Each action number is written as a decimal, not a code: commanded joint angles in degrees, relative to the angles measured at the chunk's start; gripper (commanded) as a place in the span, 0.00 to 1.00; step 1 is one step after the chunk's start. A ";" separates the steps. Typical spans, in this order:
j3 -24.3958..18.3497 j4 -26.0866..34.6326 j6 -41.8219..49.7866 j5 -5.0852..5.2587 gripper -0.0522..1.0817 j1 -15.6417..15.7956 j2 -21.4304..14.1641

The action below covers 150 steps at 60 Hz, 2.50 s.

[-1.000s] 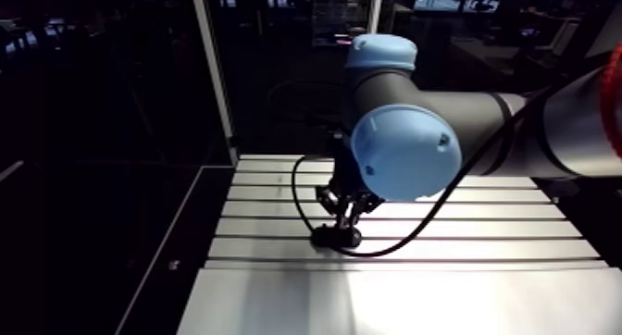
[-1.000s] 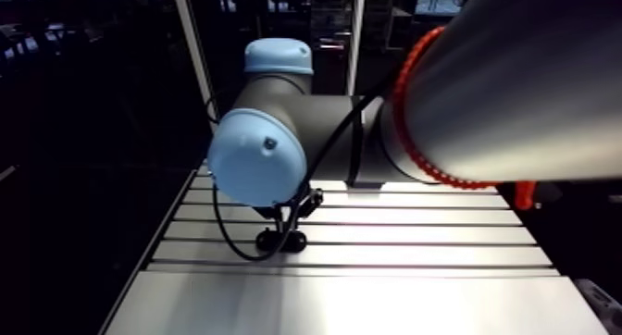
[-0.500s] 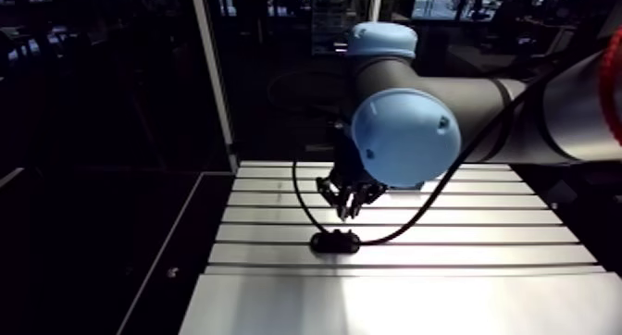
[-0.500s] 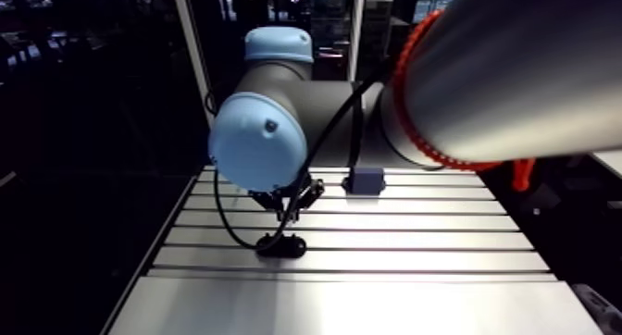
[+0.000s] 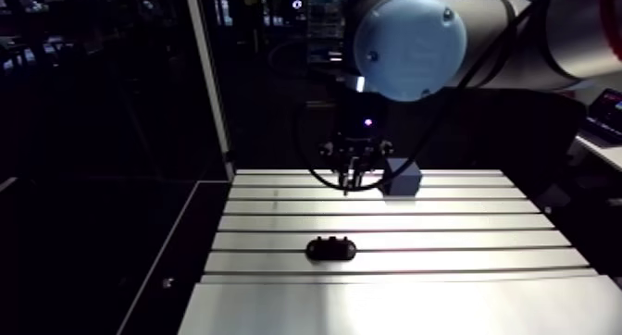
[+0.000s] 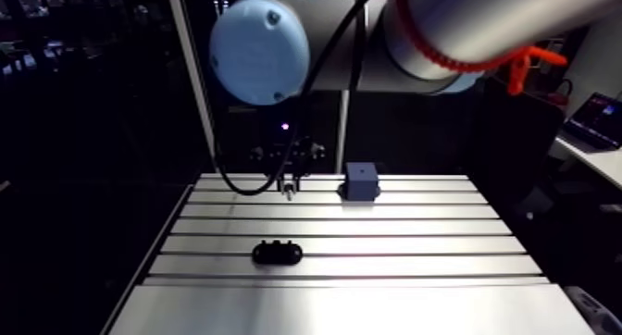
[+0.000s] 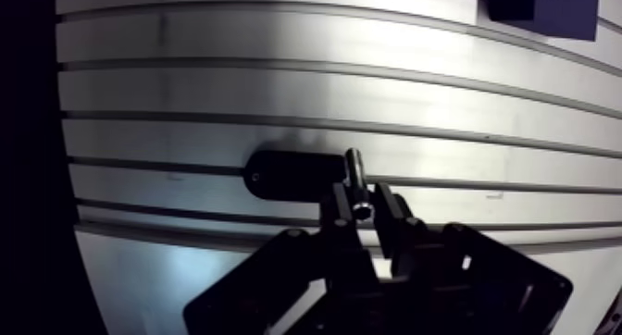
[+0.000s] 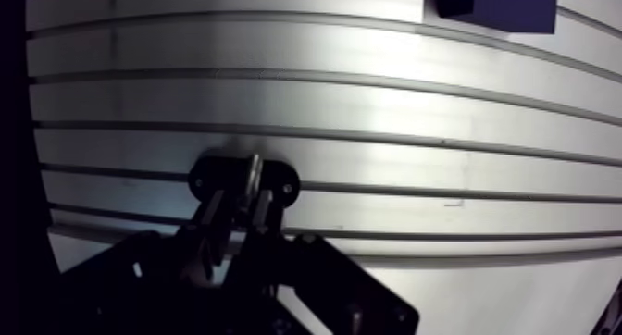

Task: Pick up the M10 bolt and insert it into the hole until fully seated.

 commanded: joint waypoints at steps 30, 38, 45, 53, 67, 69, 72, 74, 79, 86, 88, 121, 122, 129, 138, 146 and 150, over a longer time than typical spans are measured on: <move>-20.28 18.93 -0.72 -1.04 0.99 -9.06 6.37; -23.36 21.35 -0.81 -2.19 0.99 -9.75 8.04; -25.83 22.39 -0.90 -2.48 0.99 -10.37 9.77; -28.30 24.00 -0.90 -2.57 0.99 -10.56 11.85; -33.67 27.12 -0.90 -2.58 0.99 -11.09 16.18; -34.28 27.61 -0.90 -2.58 0.99 -11.09 16.71; -34.97 28.13 -0.90 -2.58 0.99 -11.09 17.16; -35.52 28.58 -0.90 -2.73 0.99 -11.09 17.60; -36.77 29.26 -0.90 -3.43 0.99 -11.09 18.60; -37.69 29.76 -0.90 -3.71 0.99 -11.09 19.66; -37.87 30.02 -0.90 -3.72 0.99 -11.09 19.92; -41.14 30.33 -0.90 -3.55 0.99 -12.22 24.83; -41.22 30.33 -0.90 -3.55 0.99 -12.23 25.18; -41.65 30.24 -0.90 -3.47 1.00 -12.48 25.90; -42.19 30.17 -0.90 -3.46 0.99 -12.58 26.45; -42.72 30.15 -0.89 -3.55 0.99 -12.67 27.24; -42.88 30.15 -0.82 -3.63 0.99 -12.67 27.50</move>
